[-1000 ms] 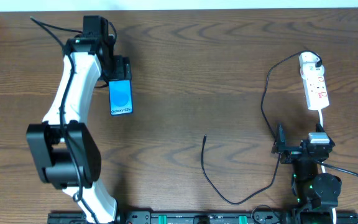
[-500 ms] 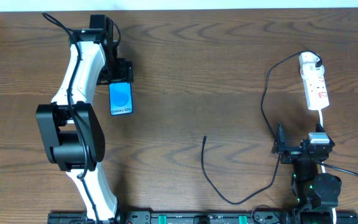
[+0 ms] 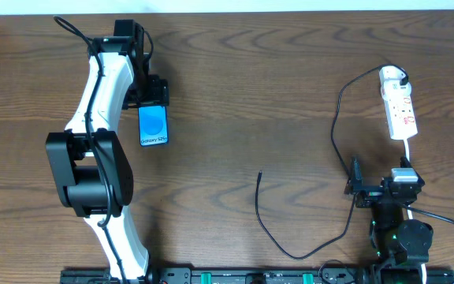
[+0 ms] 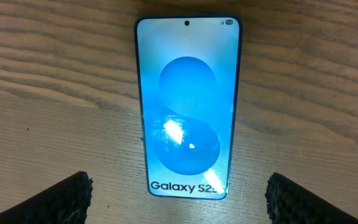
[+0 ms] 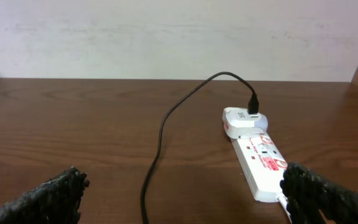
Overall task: Plug charger to phone and switch on socket
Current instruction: 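Move the left gripper forward and down over the blue phone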
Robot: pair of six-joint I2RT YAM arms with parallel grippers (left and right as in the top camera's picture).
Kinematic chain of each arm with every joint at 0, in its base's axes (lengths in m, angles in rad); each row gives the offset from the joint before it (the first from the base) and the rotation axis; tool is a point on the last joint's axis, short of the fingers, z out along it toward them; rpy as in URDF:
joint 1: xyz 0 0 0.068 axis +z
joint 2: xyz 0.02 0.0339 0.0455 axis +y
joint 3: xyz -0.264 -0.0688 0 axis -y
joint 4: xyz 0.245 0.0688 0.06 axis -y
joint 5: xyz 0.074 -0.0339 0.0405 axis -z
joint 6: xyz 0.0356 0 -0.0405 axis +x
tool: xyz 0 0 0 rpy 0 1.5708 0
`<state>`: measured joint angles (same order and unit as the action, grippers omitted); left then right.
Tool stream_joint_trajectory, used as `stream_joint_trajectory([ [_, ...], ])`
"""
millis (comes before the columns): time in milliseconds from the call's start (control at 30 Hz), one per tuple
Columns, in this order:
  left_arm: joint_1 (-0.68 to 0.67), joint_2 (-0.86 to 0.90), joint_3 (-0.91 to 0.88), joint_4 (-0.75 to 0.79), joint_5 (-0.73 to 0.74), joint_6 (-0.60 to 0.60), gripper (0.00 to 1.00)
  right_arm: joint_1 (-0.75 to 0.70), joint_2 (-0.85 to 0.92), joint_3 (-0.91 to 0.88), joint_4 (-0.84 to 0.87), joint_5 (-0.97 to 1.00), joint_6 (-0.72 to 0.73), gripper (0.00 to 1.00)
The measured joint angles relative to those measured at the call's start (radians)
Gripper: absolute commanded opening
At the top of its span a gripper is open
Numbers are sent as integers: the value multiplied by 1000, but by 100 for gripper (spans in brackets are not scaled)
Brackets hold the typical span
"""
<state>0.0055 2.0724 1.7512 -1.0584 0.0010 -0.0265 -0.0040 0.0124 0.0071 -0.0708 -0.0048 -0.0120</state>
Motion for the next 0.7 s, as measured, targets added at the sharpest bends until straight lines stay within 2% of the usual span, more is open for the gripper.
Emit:
stream_joint_trajectory([
  [33, 0, 0, 0, 0, 0, 1, 83, 0, 0, 0, 0, 0, 0, 99],
  [67, 0, 0, 0, 0, 0, 2, 72, 0, 0, 0, 0, 0, 0, 99],
  [100, 0, 0, 0, 0, 0, 2, 40, 0, 0, 0, 0, 0, 0, 99],
  [133, 0, 0, 0, 0, 0, -1, 27, 0, 0, 0, 0, 0, 0, 99],
  [167, 0, 0, 0, 0, 0, 0, 25, 0, 0, 0, 0, 0, 0, 99],
  [200, 0, 0, 0, 0, 0, 2, 48, 0, 0, 0, 0, 0, 0, 99],
  [233, 0, 0, 0, 0, 0, 5, 98, 0, 0, 0, 0, 0, 0, 99],
  [700, 0, 0, -7, 4, 28, 2, 98, 0, 0, 0, 0, 0, 0, 99],
])
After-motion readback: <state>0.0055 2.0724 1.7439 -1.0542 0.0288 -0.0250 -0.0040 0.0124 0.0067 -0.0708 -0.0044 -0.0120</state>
